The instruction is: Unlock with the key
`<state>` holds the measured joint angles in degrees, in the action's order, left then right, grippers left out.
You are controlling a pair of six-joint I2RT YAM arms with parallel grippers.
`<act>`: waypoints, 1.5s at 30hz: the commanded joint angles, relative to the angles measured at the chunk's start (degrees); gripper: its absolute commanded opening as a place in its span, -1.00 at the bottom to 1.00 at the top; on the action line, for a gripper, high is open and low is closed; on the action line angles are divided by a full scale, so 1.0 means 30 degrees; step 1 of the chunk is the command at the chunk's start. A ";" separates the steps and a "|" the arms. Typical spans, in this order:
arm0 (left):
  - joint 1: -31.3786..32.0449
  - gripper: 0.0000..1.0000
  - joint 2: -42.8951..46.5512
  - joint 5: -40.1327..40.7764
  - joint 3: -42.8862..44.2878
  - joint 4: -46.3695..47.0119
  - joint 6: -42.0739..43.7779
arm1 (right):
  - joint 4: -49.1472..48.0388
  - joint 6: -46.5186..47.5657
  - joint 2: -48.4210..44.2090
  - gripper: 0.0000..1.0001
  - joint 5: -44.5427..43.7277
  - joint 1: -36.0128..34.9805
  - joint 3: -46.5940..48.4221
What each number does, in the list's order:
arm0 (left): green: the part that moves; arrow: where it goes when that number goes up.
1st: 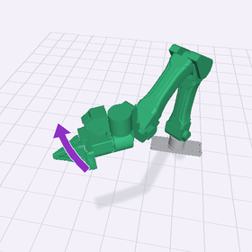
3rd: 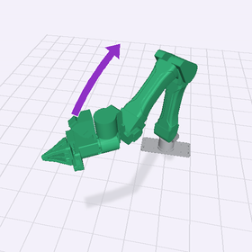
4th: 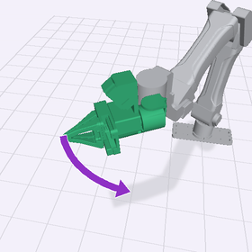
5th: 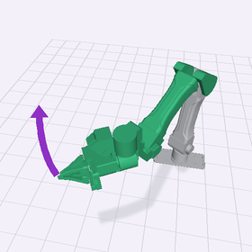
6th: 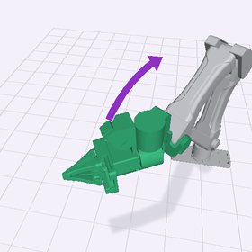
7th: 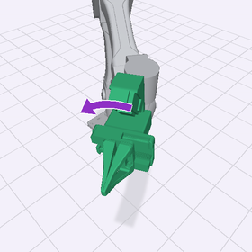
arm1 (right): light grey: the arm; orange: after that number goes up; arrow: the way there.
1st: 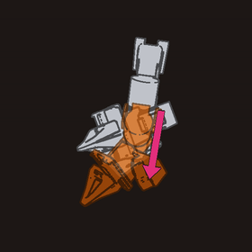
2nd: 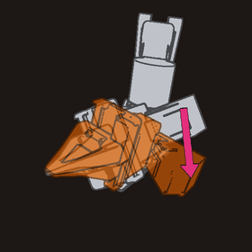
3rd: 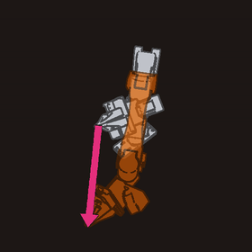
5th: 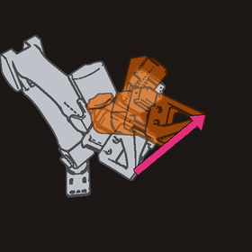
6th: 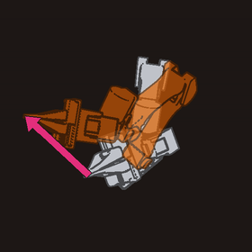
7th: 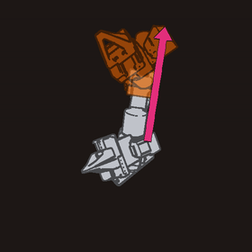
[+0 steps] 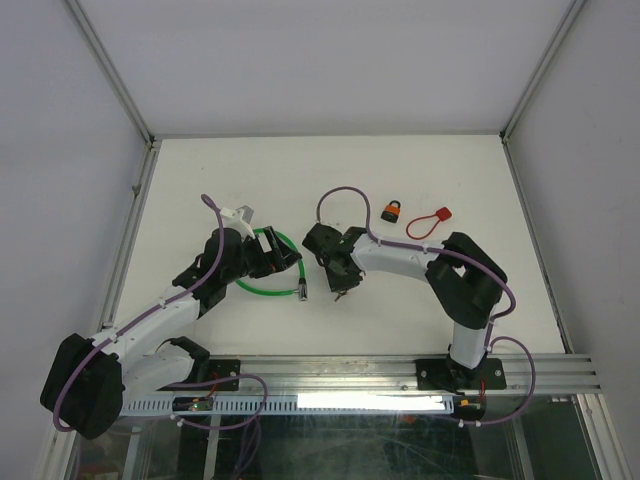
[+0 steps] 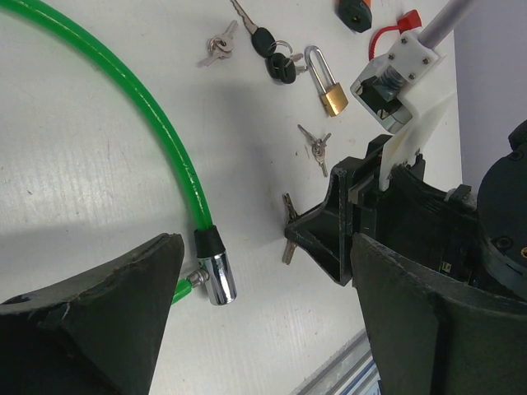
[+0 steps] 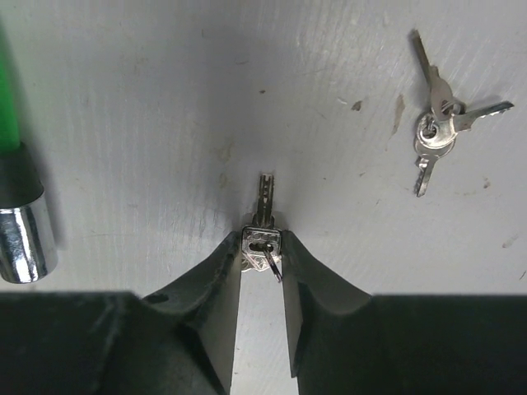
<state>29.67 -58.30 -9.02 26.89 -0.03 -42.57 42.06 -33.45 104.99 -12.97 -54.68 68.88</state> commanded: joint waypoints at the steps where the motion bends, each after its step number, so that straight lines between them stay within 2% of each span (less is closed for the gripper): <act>1: 0.0159 0.70 0.0388 -0.0359 0.0824 0.0538 0.0075 | -0.0590 0.0168 0.0882 -0.50 -0.0261 0.0086 -0.0120; 8: 0.0159 0.70 0.0363 -0.0736 0.0771 0.0787 -0.0145 | -0.1300 0.0412 -0.0064 -0.74 -0.0076 0.0061 -0.0745; 20: 0.0144 0.65 0.0172 -0.2094 0.0351 0.2599 -0.1441 | -0.6588 0.2048 -0.3612 -0.90 0.1534 0.0061 -0.3481; 26: 0.0159 0.60 -0.0253 -0.2897 -0.0417 0.4617 -0.2648 | -0.9457 0.2574 -0.5344 -0.96 0.2052 0.0061 -0.5187; 31: 0.0159 0.59 -0.0573 -0.3000 -0.0496 0.4933 -0.2829 | -1.0057 0.2766 -0.5981 -1.00 0.1959 0.0061 -0.5567; 39: 0.0159 0.63 -0.0302 -0.2405 -0.0615 0.4355 -0.2624 | -0.6016 0.3122 -0.3599 -0.55 0.1110 -0.0173 -0.3043; 45: 0.0158 0.66 0.0126 -0.0958 -0.0462 0.2904 -0.2282 | -0.3482 0.3211 -0.1846 -0.36 0.0186 -0.0734 -0.0961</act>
<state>29.67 -59.94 -15.42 25.34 9.91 -50.26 26.00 -24.91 97.71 -9.39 -55.59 61.19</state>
